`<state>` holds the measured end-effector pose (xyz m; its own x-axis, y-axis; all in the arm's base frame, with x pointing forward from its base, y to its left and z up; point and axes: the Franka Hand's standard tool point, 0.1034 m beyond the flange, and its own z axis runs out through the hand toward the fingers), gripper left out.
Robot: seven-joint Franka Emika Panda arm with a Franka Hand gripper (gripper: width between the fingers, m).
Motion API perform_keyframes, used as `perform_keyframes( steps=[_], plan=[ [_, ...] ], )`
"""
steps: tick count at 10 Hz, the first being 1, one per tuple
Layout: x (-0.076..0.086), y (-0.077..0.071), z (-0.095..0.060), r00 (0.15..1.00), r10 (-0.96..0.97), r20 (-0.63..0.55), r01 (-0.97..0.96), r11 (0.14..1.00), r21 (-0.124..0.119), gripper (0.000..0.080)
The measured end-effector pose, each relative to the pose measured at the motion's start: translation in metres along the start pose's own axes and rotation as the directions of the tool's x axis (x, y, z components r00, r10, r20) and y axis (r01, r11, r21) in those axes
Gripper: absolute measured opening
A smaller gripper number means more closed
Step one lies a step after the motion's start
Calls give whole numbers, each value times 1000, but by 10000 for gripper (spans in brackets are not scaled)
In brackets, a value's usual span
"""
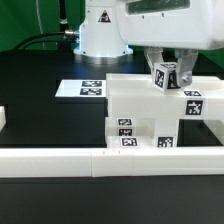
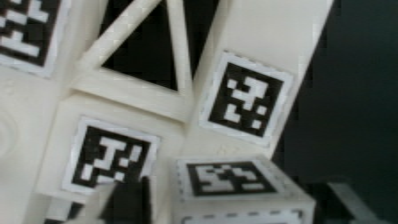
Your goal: Assemble chair
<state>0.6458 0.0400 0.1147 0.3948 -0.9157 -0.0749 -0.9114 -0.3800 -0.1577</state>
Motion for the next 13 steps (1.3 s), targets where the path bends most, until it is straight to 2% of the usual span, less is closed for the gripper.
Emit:
perform_keyframes(
  steps=[1, 2, 4, 5, 8, 10, 13],
  plan=[
    [0, 0, 0, 998, -63, -1, 63, 998, 2, 484],
    [1, 0, 0, 993, -119, -2, 119, 993, 1, 618],
    [1, 1, 0, 952, -307, 0, 307, 952, -6, 640],
    [1, 4, 0, 898, -439, 15, 440, 898, -26, 648],
    [2, 4, -1, 666, -746, 25, 746, 664, -49, 648],
    [3, 5, -2, 538, -842, 34, 842, 535, -59, 648],
    [3, 5, -2, 305, -951, 55, 949, 298, -106, 649]
  ],
)
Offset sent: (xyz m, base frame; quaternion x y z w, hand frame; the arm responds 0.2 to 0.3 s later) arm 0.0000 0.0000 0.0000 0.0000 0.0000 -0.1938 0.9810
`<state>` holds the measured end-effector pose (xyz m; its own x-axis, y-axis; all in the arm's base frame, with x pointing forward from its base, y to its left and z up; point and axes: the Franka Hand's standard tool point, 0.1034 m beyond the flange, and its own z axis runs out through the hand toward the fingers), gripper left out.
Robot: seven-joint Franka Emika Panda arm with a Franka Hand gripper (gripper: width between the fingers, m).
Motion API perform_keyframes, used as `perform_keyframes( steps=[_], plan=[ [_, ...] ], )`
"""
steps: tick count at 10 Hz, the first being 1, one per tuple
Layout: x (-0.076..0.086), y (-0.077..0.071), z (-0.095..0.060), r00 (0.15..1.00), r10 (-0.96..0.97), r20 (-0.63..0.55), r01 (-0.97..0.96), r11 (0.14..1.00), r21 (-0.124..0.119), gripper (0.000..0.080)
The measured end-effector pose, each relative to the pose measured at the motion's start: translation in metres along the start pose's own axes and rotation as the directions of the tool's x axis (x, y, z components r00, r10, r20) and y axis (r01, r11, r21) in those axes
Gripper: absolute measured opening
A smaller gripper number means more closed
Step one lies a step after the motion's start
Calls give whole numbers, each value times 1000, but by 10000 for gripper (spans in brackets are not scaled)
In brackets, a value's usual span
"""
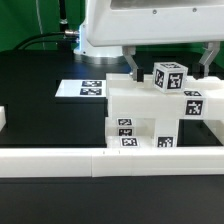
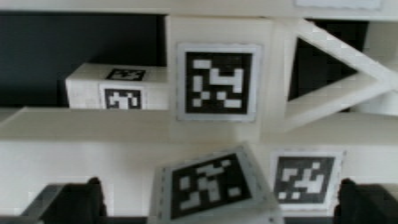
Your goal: Assemble chair
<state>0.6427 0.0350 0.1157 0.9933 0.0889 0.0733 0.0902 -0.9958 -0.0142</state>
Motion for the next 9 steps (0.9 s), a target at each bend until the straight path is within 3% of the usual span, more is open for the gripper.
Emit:
perform_keyframes(
  steps=[1, 2, 3, 5, 7, 9],
  plan=[
    [1, 0, 0, 998, -56, -2, 56, 998, -7, 649],
    [0, 2, 0, 997, -83, -2, 83, 997, -7, 508],
    [0, 2, 0, 997, -76, -2, 76, 997, -7, 508],
    [0, 2, 0, 997, -73, -2, 73, 997, -6, 278],
    [0, 5, 0, 1000, -24, -5, 24, 1000, -2, 278],
    [1, 7, 1, 982, 187, -31, -186, 982, 17, 278]
  ],
)
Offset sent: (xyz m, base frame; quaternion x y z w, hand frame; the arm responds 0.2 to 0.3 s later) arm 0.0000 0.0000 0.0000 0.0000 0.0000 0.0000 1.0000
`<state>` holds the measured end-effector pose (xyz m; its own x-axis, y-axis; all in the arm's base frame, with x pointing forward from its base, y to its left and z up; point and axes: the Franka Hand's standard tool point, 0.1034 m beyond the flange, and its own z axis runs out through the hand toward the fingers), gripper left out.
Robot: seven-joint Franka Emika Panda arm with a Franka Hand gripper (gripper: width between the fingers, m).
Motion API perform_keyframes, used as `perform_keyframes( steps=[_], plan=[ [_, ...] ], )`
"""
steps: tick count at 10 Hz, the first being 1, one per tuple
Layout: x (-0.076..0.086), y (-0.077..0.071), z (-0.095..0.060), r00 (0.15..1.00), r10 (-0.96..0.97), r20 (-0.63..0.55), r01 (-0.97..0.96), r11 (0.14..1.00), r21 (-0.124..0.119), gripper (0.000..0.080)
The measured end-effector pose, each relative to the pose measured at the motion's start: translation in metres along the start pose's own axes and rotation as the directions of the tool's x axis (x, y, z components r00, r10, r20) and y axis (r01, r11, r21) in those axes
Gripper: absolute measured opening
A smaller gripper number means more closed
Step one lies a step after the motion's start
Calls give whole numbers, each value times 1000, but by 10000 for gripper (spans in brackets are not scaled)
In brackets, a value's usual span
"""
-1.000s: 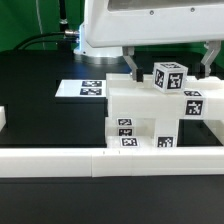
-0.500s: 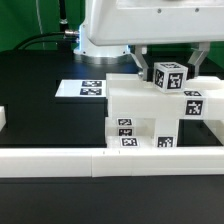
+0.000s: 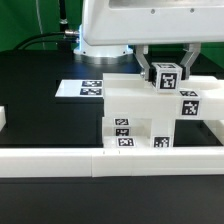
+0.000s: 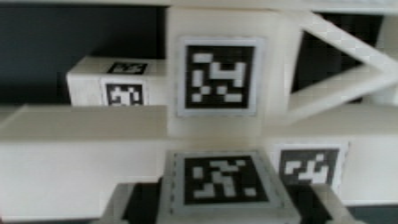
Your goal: Assemble chair
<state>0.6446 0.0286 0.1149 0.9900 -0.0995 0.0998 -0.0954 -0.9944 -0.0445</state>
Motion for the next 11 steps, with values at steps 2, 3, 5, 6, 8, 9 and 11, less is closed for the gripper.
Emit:
perform_keyframes(
  steps=[2, 3, 5, 6, 8, 9, 11],
  plan=[
    [1, 0, 1, 959, 282, -29, -282, 959, 18, 278],
    [0, 0, 3, 926, 377, -31, -376, 926, 28, 278],
    [0, -1, 4, 887, 461, -23, -460, 887, 35, 273],
    [0, -1, 4, 864, 504, -20, -503, 864, 38, 273],
    [0, -2, 4, 786, 618, -13, -617, 786, 44, 273],
    [-1, -2, 4, 707, 707, -2, -706, 706, 57, 273],
    [-2, -3, 6, 502, 865, 23, -864, 500, 64, 273]
  ],
)
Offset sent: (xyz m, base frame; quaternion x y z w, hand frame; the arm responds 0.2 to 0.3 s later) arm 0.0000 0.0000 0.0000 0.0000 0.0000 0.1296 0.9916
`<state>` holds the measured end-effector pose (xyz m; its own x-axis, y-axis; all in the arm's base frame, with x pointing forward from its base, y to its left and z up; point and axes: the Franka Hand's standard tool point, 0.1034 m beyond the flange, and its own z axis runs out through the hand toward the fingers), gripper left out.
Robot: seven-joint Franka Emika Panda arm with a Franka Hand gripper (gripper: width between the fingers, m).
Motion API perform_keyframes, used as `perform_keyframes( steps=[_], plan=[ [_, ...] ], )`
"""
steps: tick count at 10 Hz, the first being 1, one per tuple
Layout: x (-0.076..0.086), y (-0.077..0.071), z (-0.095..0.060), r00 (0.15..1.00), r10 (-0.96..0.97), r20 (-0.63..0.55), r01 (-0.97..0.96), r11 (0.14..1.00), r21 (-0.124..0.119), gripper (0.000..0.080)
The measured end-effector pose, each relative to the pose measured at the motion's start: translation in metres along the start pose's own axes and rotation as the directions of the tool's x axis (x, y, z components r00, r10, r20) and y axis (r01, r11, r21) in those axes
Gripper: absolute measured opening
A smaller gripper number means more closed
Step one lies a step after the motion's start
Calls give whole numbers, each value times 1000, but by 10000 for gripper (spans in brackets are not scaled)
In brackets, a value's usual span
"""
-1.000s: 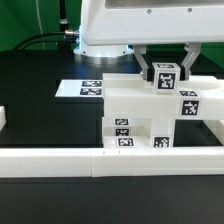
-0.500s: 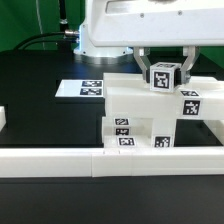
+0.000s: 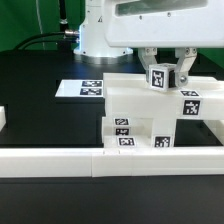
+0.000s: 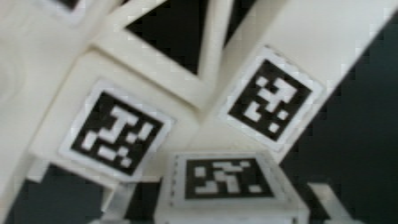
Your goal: Assemble chair
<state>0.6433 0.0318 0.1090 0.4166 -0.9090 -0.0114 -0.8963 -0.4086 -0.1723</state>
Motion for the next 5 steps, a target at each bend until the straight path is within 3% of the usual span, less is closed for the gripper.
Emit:
perform_keyframes(
  steps=[3, 4, 5],
  plan=[
    [1, 0, 2, 975, 223, 16, -224, 975, 17, 273],
    [0, -1, 2, 976, 219, 17, -219, 975, 17, 312],
    [1, -1, 2, 986, 165, 15, -165, 986, 18, 466]
  ],
)
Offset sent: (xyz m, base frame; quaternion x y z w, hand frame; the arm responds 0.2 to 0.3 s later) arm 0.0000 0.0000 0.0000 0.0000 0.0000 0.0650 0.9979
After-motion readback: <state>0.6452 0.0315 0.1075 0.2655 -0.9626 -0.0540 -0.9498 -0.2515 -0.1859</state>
